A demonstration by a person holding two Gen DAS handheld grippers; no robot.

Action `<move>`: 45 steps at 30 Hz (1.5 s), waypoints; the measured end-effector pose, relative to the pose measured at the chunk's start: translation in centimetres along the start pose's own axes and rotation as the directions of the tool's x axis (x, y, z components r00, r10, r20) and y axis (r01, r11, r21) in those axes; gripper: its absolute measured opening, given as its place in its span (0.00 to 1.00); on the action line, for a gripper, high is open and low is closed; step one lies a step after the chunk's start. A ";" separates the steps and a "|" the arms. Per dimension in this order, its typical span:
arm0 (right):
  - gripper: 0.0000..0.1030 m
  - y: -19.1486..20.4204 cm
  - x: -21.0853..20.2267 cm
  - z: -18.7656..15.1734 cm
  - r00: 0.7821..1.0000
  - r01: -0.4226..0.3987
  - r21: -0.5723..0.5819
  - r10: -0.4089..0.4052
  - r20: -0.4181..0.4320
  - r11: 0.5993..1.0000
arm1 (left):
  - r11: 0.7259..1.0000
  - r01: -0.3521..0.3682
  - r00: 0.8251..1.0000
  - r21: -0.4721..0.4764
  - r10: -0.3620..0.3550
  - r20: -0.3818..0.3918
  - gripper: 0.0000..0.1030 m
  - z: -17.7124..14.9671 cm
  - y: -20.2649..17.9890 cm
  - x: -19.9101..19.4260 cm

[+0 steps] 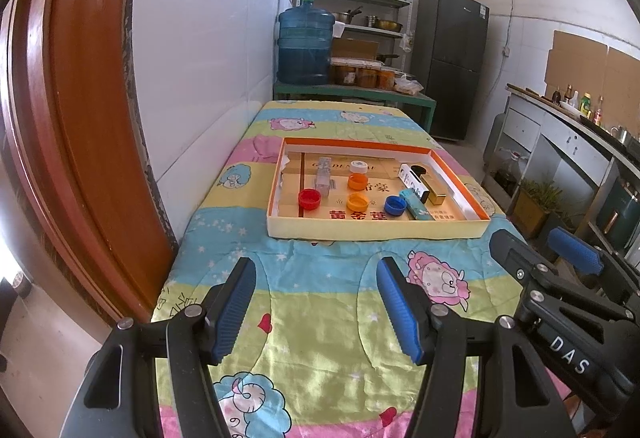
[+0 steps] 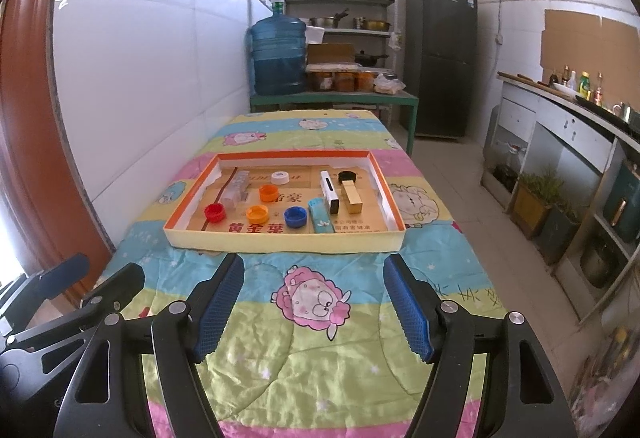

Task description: Organize rigid objects

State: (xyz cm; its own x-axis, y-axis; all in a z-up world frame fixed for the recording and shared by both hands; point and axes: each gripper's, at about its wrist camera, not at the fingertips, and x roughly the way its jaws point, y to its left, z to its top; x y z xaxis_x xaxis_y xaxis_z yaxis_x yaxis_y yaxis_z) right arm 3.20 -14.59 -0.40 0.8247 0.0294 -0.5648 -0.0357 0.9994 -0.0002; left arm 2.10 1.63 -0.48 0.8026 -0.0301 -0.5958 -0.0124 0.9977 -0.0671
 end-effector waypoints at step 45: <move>0.72 0.5 -0.6 0.4 1.000 -0.002 -0.017 0.003 0.024 1.000 | 1.000 0.001 1.000 -0.004 0.000 0.024 0.61 -0.3 -0.3 -0.7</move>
State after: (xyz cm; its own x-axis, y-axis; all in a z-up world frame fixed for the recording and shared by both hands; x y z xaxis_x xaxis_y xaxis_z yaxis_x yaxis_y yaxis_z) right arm 2.89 -14.14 0.28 0.8379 0.0326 -0.5448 -0.0470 0.9988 -0.0125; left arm 1.36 1.32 -0.25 0.8167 -0.0290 -0.5764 -0.0145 0.9974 -0.0708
